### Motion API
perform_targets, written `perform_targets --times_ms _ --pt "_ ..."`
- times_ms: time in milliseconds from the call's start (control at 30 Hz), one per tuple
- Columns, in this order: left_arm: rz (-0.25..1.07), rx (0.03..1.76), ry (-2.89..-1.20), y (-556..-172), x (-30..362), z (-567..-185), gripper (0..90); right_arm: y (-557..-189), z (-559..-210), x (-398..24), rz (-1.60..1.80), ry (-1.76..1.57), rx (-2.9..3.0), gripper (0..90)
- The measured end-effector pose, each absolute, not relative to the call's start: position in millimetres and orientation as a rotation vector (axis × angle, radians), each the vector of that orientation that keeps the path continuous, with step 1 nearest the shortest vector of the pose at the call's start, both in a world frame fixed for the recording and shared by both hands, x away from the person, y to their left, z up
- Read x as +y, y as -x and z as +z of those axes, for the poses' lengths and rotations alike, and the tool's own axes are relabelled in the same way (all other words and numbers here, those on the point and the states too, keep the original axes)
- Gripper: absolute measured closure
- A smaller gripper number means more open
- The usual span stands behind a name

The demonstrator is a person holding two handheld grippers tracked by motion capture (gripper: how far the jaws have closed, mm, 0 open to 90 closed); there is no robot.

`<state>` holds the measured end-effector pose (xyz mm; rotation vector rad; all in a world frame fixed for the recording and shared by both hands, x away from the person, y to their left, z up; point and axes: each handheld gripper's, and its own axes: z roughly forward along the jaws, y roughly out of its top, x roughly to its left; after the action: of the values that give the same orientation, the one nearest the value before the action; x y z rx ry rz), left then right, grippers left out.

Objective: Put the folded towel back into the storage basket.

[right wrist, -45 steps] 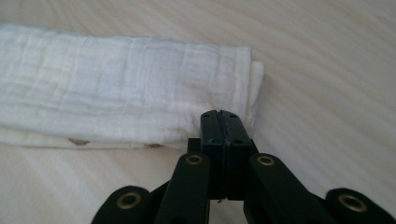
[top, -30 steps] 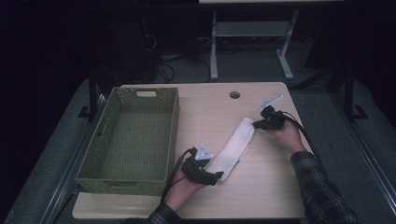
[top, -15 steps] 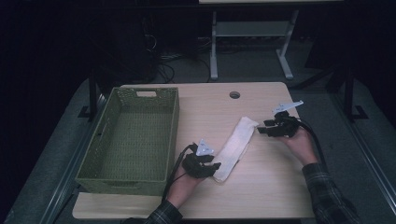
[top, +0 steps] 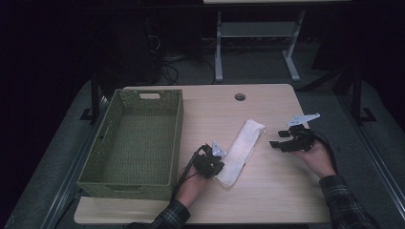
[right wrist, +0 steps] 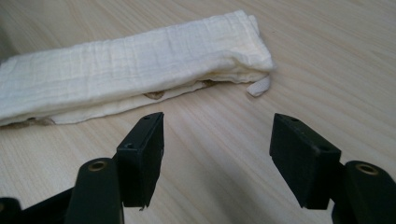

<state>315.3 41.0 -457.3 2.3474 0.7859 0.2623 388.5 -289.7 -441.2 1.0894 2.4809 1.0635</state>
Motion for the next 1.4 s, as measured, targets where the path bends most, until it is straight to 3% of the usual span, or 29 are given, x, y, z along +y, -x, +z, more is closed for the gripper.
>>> perform_targets --times_ms 400,1000,1133,1400 --pt "0.127 0.579 -2.382 -289.4 13.3 -458.5 89.2 -387.5 -443.3 -284.4 1.062 -1.049 2.512 33.0" --pt "-0.002 0.44 -2.362 -268.7 -19.8 -461.6 83.6 -385.9 -446.8 -273.2 1.1 -0.971 2.576 30.9" --pt "-0.026 0.438 -2.346 -273.9 -15.3 -459.3 72.0 -385.8 -445.7 -274.6 1.107 -0.972 2.569 30.8" --pt "0.004 0.341 -2.352 -289.7 -16.0 -447.0 32.7 -385.0 -446.1 -274.3 1.1 -0.974 2.569 30.7"
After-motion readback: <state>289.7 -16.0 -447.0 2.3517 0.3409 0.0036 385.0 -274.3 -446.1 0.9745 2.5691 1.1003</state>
